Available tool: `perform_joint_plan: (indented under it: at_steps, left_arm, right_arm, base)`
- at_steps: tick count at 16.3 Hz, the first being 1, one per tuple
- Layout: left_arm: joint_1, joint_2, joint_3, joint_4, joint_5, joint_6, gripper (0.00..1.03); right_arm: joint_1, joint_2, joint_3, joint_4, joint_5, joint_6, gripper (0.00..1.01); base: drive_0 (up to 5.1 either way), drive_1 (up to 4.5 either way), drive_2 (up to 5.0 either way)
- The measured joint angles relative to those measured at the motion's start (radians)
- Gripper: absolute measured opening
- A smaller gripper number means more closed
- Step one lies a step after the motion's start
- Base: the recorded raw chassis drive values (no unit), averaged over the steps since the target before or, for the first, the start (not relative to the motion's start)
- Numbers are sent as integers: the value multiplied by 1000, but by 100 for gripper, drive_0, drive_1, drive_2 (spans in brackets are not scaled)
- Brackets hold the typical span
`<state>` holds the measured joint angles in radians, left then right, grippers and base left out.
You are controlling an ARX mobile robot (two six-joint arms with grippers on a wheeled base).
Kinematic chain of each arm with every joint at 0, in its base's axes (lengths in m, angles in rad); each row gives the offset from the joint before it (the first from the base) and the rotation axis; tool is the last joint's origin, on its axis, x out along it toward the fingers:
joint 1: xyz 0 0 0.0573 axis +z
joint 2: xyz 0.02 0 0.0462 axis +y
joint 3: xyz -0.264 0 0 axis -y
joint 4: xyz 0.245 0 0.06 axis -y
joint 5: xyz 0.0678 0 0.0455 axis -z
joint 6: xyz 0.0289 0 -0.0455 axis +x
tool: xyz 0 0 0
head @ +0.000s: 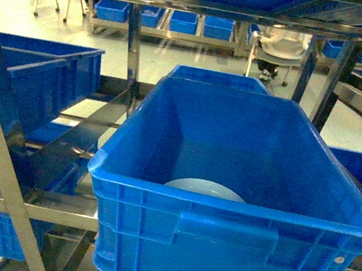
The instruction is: Place blue tray on left shelf second layer neatly
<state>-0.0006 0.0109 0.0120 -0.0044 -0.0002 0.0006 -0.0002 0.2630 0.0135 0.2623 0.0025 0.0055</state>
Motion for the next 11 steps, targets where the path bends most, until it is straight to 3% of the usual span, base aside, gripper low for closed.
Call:
perform_joint_plan:
  at_steps: [6, 8, 10, 11]
  left_arm:
    - [0, 0, 0, 0, 0, 0, 98]
    - [0, 0, 0, 0, -1, 0, 98]
    - [0, 0, 0, 0, 0, 0, 98]
    - [0, 0, 0, 0, 0, 0, 98]
  right_arm:
    - [0, -88, 0, -86, 0, 0, 2]
    - [0, -208, 1, -257, -1, 0, 2]
    - [0, -258, 2, -249, -1, 0, 2]
    - [0, -258, 1, -276, 0, 0, 9]
  base:
    - [0, 0, 0]
    - [0, 0, 0]
    - [0, 0, 0]
    - [0, 0, 0]
